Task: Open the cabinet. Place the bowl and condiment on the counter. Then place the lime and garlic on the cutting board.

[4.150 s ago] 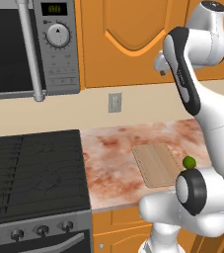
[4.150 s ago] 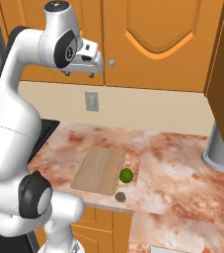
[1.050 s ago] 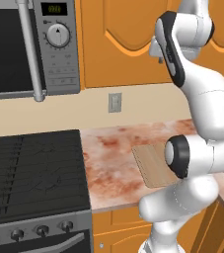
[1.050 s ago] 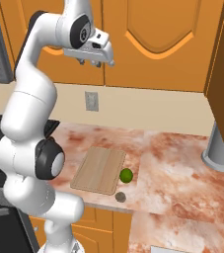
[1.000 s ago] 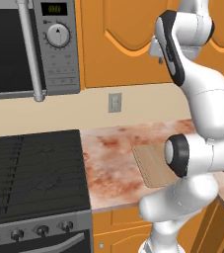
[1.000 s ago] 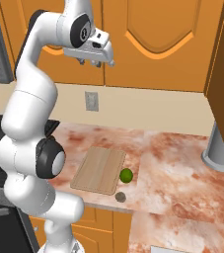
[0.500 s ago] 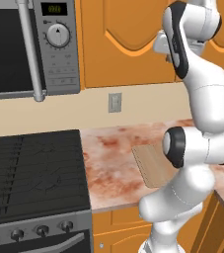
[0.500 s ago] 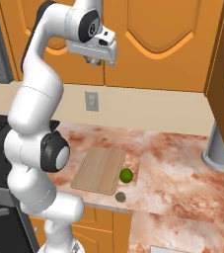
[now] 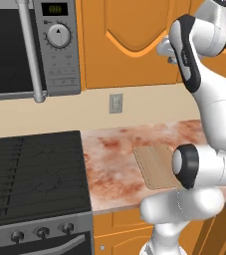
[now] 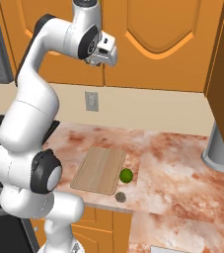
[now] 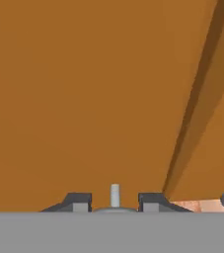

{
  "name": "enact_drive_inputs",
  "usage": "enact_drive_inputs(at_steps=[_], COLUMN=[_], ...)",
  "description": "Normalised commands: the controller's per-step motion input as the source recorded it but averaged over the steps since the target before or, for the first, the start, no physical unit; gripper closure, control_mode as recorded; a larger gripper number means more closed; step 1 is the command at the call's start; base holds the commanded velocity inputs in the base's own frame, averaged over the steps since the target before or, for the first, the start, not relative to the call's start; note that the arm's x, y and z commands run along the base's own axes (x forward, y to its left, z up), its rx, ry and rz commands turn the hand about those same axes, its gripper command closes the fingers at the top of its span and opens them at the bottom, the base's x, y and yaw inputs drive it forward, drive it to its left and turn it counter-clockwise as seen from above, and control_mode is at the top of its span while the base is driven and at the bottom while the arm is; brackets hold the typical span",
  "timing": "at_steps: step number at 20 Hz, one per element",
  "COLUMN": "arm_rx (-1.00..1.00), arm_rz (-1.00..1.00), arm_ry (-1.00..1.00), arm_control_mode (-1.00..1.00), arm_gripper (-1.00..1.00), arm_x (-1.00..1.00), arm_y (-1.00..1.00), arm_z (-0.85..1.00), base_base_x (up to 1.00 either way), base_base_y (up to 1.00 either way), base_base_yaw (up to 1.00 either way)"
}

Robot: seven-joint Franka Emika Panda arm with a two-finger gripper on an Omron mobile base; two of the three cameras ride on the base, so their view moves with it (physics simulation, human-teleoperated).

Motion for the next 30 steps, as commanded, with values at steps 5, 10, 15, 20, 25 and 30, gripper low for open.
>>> enact_drive_inputs(at_steps=[5, 10, 15, 20, 25, 30], arm_rx=[0.00, 0.00, 0.00, 0.00, 0.00, -0.01], arm_rz=[0.00, 0.00, 0.00, 0.00, 0.00, 0.00], arm_ry=[-0.08, -0.01, -0.02, -0.07, -0.09, -0.10], arm_control_mode=[-1.00, -1.00, -1.00, -1.00, -1.00, -1.00], arm_gripper=[1.00, 1.00, 1.00, 1.00, 1.00, 1.00], arm_x=[-0.16, -0.28, -0.48, -0.71, -0.90, -0.99], arm_y=[0.43, 0.72, 0.96, 1.00, 1.00, 1.00], arm_z=[-0.21, 0.01, 0.06, 0.01, 0.00, 0.00], base_base_x=[0.00, 0.00, 0.00, 0.00, 0.00, 0.00], base_base_y=[0.00, 0.00, 0.00, 0.00, 0.00, 0.00], base_base_yaw=[0.00, 0.00, 0.00, 0.00, 0.00, 0.00])
